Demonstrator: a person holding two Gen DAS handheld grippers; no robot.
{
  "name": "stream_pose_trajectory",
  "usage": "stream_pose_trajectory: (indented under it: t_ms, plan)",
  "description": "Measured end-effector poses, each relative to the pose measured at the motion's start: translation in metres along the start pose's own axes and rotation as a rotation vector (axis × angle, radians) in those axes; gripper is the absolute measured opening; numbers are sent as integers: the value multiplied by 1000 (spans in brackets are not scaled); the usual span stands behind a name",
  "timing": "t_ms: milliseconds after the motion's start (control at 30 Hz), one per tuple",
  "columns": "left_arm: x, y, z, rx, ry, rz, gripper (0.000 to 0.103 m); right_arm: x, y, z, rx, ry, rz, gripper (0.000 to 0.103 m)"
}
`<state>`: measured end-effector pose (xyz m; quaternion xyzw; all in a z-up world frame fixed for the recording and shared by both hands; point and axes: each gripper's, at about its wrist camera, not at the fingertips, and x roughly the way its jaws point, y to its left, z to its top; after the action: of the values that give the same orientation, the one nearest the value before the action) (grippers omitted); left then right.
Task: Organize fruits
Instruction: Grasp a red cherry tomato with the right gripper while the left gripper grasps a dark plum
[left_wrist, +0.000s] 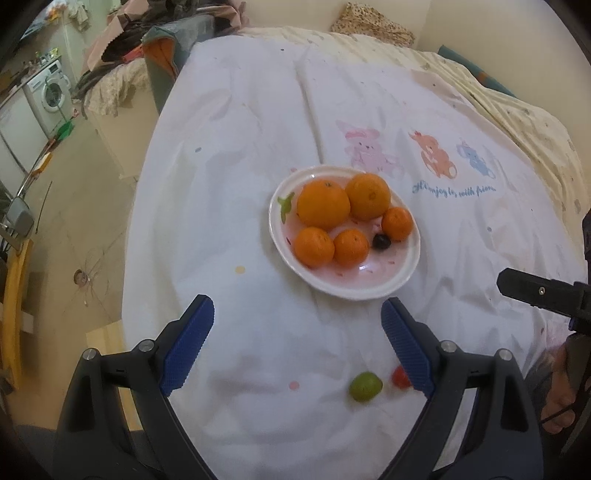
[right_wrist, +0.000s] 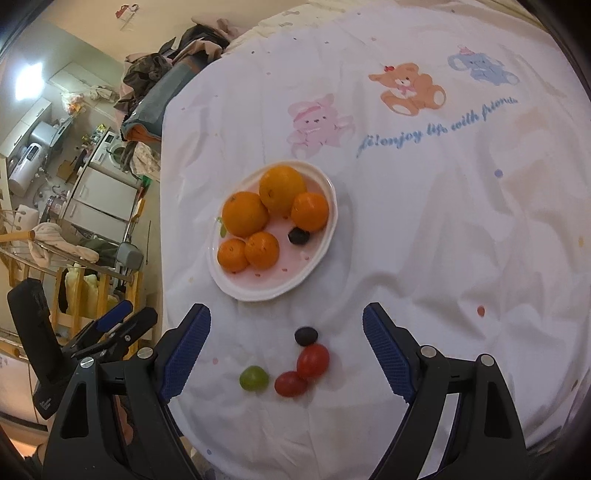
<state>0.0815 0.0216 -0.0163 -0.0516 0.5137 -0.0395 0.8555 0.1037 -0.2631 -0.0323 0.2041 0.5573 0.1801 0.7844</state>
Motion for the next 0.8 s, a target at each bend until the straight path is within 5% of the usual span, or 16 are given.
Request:
stream_pose_trajectory:
  t_ms: [300,600,800]
  plan:
    - [0,3,-9,-47,35,-37,90,33,-13,-22,85,147,-13,84]
    - [1,4,-7,-76,52,-59,90,80,0,-32,17,267,-81,48]
    - [1,7,-8,-82,56,-63,90,105,6,-36,-51,327,-187,39]
